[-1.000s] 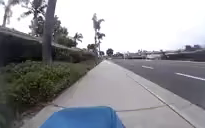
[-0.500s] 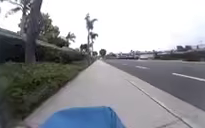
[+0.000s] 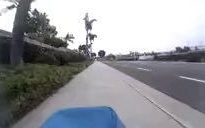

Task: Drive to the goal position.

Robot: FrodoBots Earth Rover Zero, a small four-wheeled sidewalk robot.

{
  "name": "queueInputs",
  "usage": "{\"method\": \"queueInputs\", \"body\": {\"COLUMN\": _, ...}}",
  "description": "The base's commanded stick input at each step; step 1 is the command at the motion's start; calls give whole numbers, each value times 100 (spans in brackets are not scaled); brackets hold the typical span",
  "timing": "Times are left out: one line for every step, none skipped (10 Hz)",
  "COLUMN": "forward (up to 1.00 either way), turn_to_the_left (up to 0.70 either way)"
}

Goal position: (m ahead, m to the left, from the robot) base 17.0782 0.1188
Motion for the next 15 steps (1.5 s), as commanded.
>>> {"method": "queueInputs", "body": {"forward": 100, "turn_to_the_left": 0}}
{"method": "queueInputs", "body": {"forward": 100, "turn_to_the_left": 0}}
{"method": "queueInputs", "body": {"forward": 100, "turn_to_the_left": 0}}
{"method": "queueInputs", "body": {"forward": 100, "turn_to_the_left": 0}}
{"method": "queueInputs", "body": {"forward": 100, "turn_to_the_left": 0}}
{"method": "queueInputs", "body": {"forward": 100, "turn_to_the_left": 0}}
{"method": "queueInputs", "body": {"forward": 100, "turn_to_the_left": 0}}
{"method": "queueInputs", "body": {"forward": 100, "turn_to_the_left": 0}}
{"method": "queueInputs", "body": {"forward": 100, "turn_to_the_left": 0}}
{"method": "queueInputs", "body": {"forward": 100, "turn_to_the_left": 0}}
{"method": "queueInputs", "body": {"forward": 100, "turn_to_the_left": 0}}
{"method": "queueInputs", "body": {"forward": 100, "turn_to_the_left": 0}}
{"method": "queueInputs", "body": {"forward": 100, "turn_to_the_left": 0}}
{"method": "queueInputs", "body": {"forward": 100, "turn_to_the_left": 0}}
{"method": "queueInputs", "body": {"forward": 100, "turn_to_the_left": 0}}
